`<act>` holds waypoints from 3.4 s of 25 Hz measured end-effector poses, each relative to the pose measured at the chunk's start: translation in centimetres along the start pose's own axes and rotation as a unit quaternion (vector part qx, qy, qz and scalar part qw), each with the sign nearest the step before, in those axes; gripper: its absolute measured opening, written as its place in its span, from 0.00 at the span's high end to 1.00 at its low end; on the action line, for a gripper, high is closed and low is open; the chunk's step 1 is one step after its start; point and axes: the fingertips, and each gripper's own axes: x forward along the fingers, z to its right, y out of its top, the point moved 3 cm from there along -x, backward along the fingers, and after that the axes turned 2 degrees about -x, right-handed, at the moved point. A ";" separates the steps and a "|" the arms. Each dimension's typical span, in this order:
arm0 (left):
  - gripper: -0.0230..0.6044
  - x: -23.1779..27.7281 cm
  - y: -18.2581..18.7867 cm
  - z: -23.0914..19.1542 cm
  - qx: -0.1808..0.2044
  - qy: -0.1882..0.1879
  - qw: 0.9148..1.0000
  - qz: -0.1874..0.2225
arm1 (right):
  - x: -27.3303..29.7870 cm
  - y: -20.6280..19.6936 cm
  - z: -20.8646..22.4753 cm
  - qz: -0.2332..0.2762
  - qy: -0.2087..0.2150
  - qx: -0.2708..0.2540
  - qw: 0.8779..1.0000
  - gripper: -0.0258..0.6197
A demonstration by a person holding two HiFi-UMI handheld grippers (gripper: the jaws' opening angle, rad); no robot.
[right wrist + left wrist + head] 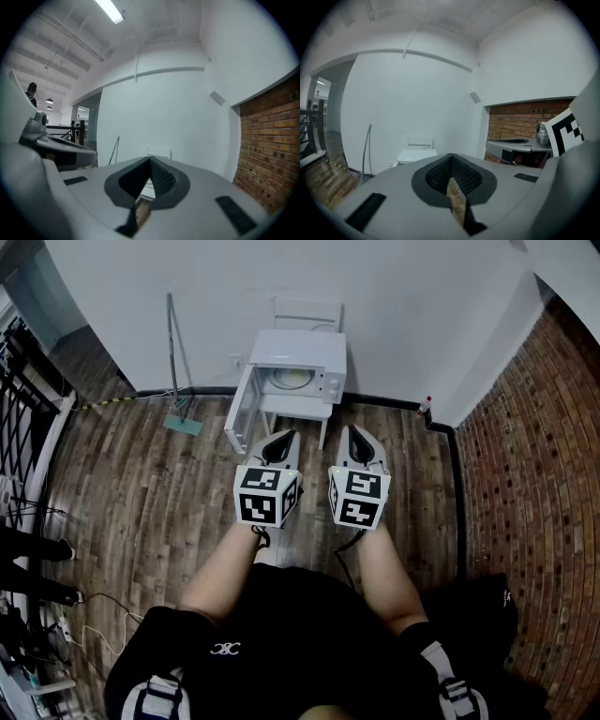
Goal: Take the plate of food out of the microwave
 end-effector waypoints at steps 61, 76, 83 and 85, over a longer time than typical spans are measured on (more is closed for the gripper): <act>0.97 32.6 3.0 -14.0 -0.046 -0.022 0.997 -0.056 | 32.4 -1.2 9.3 -0.075 0.004 -0.039 0.996 0.94; 0.97 34.2 0.0 -20.8 -0.102 0.053 0.990 -0.076 | 40.7 -4.0 4.4 -0.102 0.102 -0.042 0.989 0.94; 0.97 34.2 -2.1 -23.0 -0.158 0.138 0.975 -0.074 | 44.3 -4.5 2.5 -0.106 0.196 -0.079 0.972 0.94; 0.97 34.3 -2.5 -23.3 -0.177 0.165 0.968 -0.069 | 45.6 -4.7 2.4 -0.107 0.222 -0.102 0.964 0.94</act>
